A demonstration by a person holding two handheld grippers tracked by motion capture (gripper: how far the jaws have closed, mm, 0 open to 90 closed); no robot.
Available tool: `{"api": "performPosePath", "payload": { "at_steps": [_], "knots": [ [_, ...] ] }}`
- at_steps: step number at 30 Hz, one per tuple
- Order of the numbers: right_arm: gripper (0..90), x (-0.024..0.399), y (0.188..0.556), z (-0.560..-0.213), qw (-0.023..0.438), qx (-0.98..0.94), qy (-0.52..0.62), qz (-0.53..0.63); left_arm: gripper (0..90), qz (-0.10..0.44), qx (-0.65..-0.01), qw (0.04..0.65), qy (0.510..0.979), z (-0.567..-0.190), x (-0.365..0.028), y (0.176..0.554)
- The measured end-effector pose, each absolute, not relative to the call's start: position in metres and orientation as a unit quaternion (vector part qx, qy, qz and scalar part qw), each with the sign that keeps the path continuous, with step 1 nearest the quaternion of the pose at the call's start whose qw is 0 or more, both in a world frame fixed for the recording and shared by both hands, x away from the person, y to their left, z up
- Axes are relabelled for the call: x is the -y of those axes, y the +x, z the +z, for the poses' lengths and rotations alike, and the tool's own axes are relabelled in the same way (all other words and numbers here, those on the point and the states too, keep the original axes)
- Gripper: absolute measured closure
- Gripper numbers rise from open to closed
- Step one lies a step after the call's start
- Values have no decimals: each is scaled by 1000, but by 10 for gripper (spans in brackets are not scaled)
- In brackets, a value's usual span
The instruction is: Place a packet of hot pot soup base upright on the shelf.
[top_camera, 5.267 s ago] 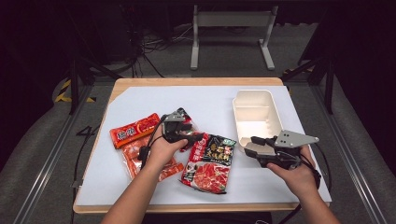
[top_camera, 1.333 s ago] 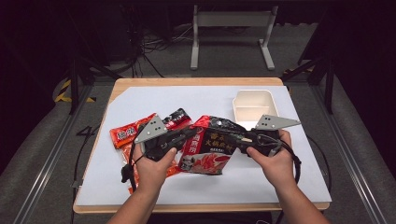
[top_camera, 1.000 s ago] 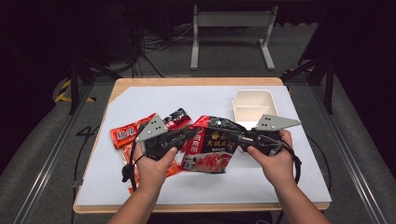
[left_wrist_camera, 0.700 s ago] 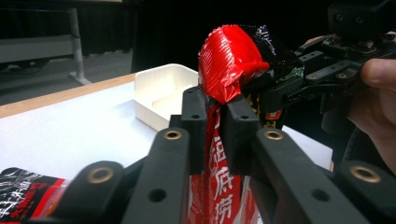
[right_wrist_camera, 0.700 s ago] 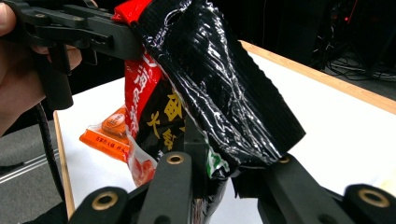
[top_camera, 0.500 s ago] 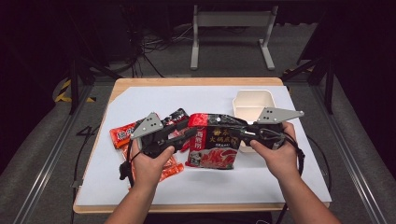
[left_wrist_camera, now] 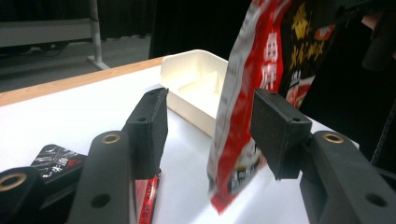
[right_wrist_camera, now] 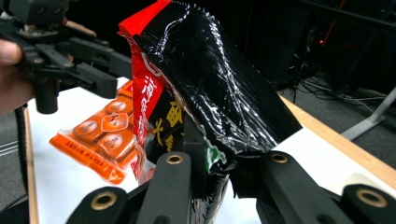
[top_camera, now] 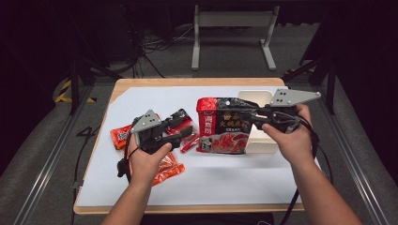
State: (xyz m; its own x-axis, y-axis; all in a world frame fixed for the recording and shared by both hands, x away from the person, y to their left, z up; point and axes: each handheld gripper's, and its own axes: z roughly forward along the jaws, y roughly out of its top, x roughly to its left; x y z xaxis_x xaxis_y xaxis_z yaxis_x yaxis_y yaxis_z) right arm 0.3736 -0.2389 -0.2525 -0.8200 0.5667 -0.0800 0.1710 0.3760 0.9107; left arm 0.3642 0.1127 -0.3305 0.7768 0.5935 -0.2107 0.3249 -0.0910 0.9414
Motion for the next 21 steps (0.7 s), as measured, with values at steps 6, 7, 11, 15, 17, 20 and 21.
{"api": "performPosePath", "payload": {
  "at_steps": [6,7,11,15,17,20,21],
  "knots": [
    [794,246,383,-243,203,-803,231,510,463,115,-319,593,730,-332,-115,367],
    [794,248,386,-241,206,-804,230,509,463,113,-322,593,730,-333,-115,367],
    [794,253,397,-237,210,-804,232,506,461,112,-326,593,728,-334,-117,369],
    [793,259,408,-235,219,-803,235,502,457,114,-328,590,729,-335,-119,368],
    [793,263,414,-235,225,-802,237,500,457,114,-330,588,730,-336,-120,367],
    [793,268,422,-234,231,-799,242,499,455,113,-333,586,730,-337,-122,366],
    [793,270,425,-234,233,-798,244,499,453,114,-334,585,730,-337,-123,365]
  ]
}}
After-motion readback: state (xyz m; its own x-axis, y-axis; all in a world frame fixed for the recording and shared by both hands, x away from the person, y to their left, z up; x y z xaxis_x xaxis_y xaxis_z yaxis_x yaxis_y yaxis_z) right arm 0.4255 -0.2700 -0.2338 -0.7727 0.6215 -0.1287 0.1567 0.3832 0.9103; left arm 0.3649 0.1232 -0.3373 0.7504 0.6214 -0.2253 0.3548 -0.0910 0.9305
